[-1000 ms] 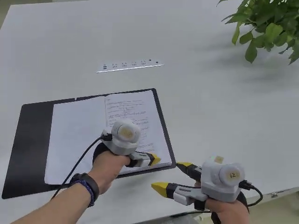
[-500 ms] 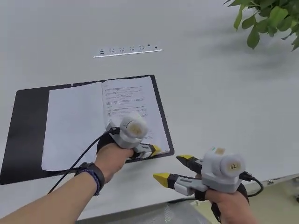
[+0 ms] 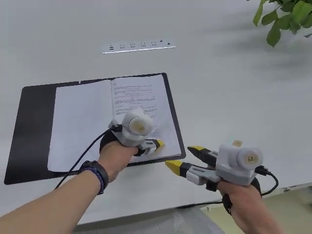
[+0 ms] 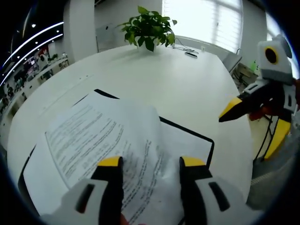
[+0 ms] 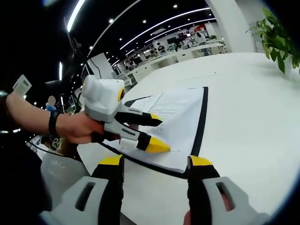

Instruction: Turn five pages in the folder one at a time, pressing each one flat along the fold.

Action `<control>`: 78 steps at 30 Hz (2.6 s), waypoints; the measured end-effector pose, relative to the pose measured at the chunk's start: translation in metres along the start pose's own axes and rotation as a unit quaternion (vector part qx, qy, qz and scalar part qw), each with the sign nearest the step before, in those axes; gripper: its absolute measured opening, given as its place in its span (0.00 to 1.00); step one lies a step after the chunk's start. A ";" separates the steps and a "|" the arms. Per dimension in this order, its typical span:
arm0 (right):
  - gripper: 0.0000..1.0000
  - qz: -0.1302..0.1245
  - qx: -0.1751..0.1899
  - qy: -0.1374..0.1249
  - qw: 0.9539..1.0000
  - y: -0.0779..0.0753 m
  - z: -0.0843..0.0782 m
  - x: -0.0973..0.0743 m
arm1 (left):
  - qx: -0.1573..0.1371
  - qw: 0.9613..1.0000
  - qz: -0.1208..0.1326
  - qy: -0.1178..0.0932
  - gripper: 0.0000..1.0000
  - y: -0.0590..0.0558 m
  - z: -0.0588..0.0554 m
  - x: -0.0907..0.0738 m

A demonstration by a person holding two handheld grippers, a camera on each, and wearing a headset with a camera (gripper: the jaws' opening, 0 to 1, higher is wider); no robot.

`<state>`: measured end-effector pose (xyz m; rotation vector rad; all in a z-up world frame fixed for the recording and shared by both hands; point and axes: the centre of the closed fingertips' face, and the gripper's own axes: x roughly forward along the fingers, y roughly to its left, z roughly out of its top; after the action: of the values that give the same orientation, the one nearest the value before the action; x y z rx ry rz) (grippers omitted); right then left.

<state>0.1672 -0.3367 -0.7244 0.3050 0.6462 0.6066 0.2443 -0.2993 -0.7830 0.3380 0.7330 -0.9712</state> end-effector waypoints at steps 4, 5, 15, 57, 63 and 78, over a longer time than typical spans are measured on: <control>0.52 -0.006 0.017 -0.022 1.000 -0.019 0.016 0.015 | -0.002 1.000 -0.001 0.001 0.46 0.001 -0.001 -0.001; 0.52 -0.004 0.028 -0.028 0.999 -0.022 0.020 0.020 | -0.002 1.000 -0.001 0.002 0.46 0.001 -0.001 -0.001; 0.51 0.042 0.065 -0.036 0.996 -0.025 0.051 0.079 | -0.004 1.000 -0.001 0.002 0.45 -0.001 -0.007 -0.008; 0.00 0.064 0.096 -0.094 0.989 0.011 0.081 0.067 | -0.054 0.995 0.071 -0.051 0.66 0.020 -0.015 -0.139; 0.00 0.067 0.089 -0.105 0.988 0.023 0.086 0.068 | -0.084 0.991 0.090 -0.060 0.66 0.030 -0.026 -0.161; 0.00 0.091 0.081 -0.097 0.988 0.061 0.087 0.089 | -0.100 0.986 0.114 -0.076 0.67 0.041 -0.036 -0.188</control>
<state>0.2535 -0.2407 -0.6724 0.5739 0.4829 0.6905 0.1976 -0.1392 -0.6801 0.1654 0.6314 -0.6918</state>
